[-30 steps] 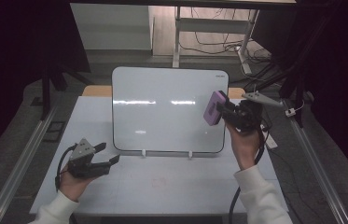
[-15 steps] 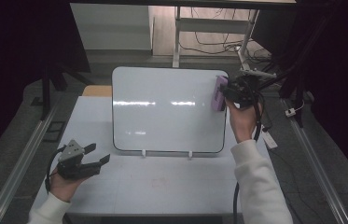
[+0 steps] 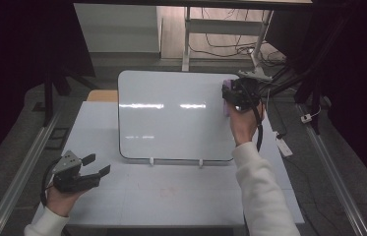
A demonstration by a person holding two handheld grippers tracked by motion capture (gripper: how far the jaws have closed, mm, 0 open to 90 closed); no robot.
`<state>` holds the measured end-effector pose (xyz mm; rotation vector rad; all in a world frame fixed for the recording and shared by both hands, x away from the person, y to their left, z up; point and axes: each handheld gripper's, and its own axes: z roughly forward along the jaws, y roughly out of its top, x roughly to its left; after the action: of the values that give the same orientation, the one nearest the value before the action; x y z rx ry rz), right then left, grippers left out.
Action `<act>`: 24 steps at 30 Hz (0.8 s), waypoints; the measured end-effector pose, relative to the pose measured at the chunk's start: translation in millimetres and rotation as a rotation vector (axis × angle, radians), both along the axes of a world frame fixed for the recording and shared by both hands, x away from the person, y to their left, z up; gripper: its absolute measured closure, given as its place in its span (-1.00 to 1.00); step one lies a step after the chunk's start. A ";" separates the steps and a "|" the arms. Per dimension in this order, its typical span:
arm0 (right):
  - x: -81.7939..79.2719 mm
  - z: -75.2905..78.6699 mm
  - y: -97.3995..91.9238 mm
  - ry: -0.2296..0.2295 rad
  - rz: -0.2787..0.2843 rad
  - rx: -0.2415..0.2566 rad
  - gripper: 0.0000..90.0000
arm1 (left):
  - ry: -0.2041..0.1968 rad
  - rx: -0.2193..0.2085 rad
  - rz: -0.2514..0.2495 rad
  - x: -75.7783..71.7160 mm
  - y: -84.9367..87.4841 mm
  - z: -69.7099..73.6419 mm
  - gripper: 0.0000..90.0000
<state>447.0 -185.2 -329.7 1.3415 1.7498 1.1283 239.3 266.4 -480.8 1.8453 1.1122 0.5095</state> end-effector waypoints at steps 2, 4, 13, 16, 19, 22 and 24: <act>-1.2 -1.6 -1.7 -0.020 0.011 0.015 -0.01 | 0.002 -0.001 0.005 -0.4 0.7 -0.3 -0.35; -5.3 -1.1 -5.4 -0.056 0.016 0.033 -0.11 | 0.004 -0.001 0.009 -0.8 1.5 -0.8 -0.35; -41.2 -5.7 -29.1 -0.081 0.170 0.064 -0.18 | 0.016 -0.011 0.012 -3.6 4.1 -3.9 -0.35; -56.5 -16.4 -37.6 -0.070 0.205 0.053 -0.18 | 0.023 -0.012 0.007 -3.7 3.7 -6.2 -0.35; -73.2 -31.2 -47.2 -0.050 0.256 0.054 -0.18 | 0.028 -0.014 -0.002 -3.0 3.1 -7.8 -0.36; -87.1 -46.7 -55.2 -0.034 0.297 0.069 -0.19 | 0.033 -0.012 -0.007 -2.5 2.0 -9.4 -0.35; -96.6 -59.0 -60.4 -0.023 0.329 0.080 -0.19 | 0.038 -0.013 -0.013 -2.3 1.3 -10.8 -0.35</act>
<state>350.5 -245.6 -388.8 1.1047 1.9755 1.3972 237.1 267.7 -491.6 1.8569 1.1256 0.4610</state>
